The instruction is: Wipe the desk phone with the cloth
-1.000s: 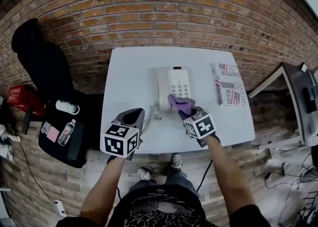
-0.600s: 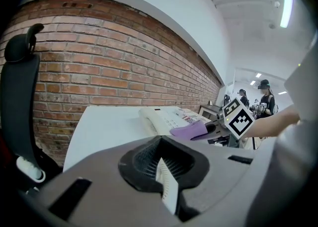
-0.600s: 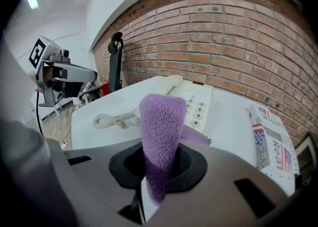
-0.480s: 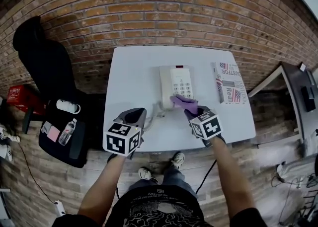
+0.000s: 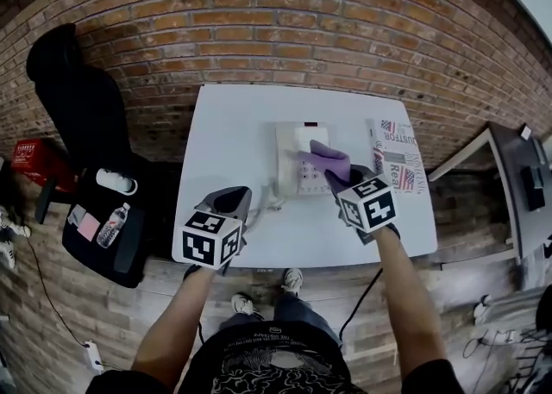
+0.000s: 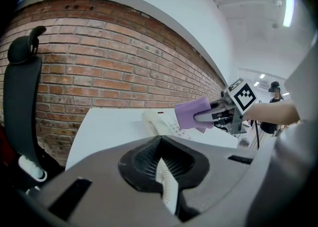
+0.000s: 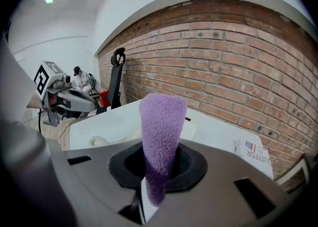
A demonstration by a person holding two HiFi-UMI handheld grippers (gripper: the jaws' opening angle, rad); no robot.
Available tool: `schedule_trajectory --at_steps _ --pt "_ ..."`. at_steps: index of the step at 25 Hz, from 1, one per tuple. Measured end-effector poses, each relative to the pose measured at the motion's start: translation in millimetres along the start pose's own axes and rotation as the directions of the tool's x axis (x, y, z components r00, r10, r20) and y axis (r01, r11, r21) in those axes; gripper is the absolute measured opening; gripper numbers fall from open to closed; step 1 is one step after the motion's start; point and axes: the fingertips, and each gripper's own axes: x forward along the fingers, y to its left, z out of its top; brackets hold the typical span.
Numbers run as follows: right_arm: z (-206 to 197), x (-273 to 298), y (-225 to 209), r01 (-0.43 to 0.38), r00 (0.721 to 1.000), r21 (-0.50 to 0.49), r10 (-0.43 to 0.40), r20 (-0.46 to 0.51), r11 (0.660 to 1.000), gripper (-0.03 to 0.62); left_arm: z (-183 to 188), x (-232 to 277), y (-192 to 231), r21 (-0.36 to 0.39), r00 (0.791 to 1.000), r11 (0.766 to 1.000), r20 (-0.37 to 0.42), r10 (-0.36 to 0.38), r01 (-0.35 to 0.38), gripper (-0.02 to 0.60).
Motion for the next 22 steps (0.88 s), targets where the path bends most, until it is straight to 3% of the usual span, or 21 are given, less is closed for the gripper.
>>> schedule_trajectory --at_steps 13,22 --pt "71.7 56.7 -24.4 -0.085 0.996 -0.133 0.089 0.030 0.988 0.044 14.9 18.8 21.0 -0.058 0.993 0.992 0.013 0.116 -0.115 0.003" --pt "95.2 110.8 -25.8 -0.107 0.994 -0.237 0.111 0.001 0.966 0.044 16.3 22.9 42.8 -0.093 0.980 0.976 0.005 0.197 -0.196 0.003"
